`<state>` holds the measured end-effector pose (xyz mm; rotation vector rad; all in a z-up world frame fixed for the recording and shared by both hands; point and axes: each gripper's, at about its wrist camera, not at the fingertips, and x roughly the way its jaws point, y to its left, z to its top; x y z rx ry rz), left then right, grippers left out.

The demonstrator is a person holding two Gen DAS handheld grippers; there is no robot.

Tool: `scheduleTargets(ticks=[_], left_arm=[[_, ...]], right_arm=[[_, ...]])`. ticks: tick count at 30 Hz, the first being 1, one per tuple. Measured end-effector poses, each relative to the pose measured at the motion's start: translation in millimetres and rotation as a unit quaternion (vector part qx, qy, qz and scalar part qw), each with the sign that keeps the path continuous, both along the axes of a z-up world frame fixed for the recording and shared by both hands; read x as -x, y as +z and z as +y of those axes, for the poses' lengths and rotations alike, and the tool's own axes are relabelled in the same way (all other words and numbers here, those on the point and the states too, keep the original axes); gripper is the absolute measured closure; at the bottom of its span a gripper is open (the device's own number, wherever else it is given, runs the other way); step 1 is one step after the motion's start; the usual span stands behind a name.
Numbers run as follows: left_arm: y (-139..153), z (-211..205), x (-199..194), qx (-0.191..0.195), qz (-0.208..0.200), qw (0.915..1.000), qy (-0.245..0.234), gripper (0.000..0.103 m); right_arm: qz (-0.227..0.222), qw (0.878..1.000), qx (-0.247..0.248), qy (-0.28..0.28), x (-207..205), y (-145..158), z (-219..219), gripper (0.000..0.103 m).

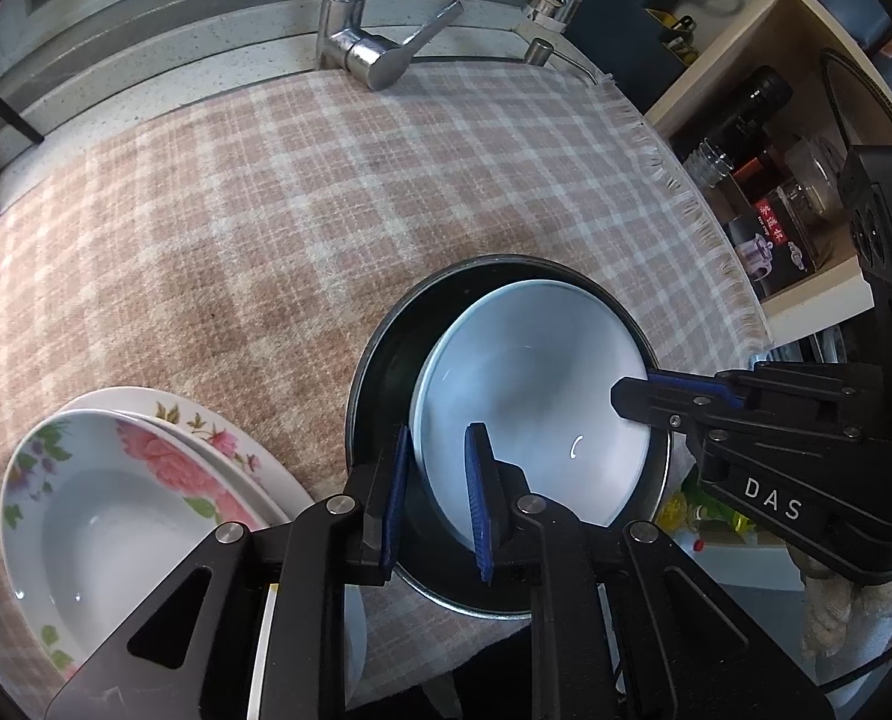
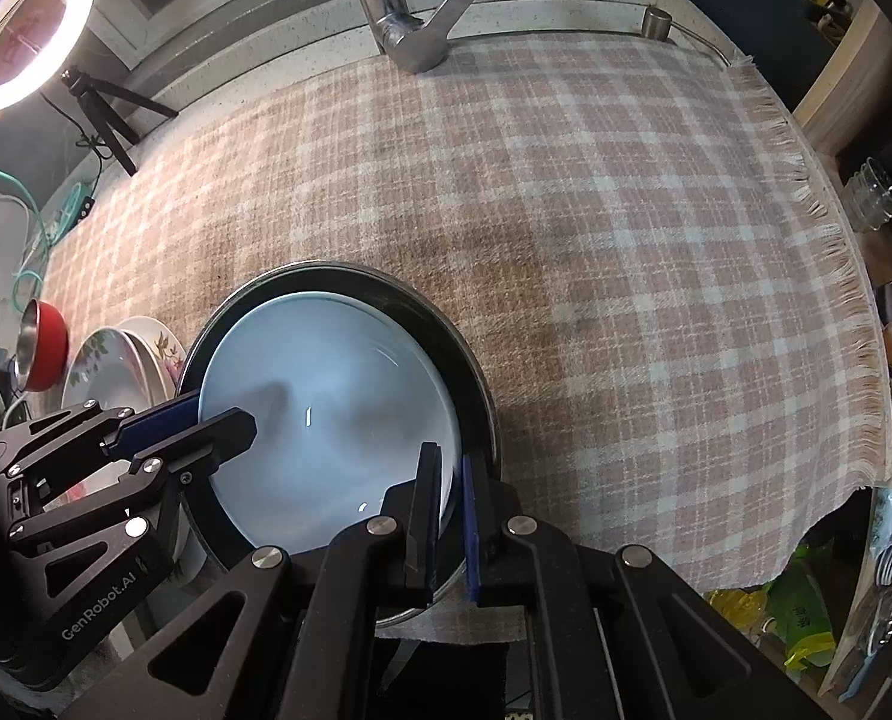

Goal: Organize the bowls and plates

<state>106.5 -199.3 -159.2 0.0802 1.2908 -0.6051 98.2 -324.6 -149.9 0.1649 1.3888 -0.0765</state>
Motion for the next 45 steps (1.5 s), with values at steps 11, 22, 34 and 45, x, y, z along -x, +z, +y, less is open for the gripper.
scheduleTargets(ticks=[11,22,34,45], left_arm=[[23,13,3,0.029,-0.014,0.9994,0.009,0.084],[59,76,9,0.080,-0.048,0.9935,0.065,0.084],[82,187,14,0.107,-0.087,0.9708,0.196,0.084],[73,286,30,0.107,-0.091,0.9398,0.312,0.084]], right_arm=[[-0.027,1.000,0.000,0.009,4,23,6,0.092],[-0.116,0.991,-0.028,0.053,-2,75,49,0.090],[-0.164,0.977,-0.066,0.118,-28,93,124,0.082],[-0.166,0.961,-0.079,0.204,-49,94,212,0.080]])
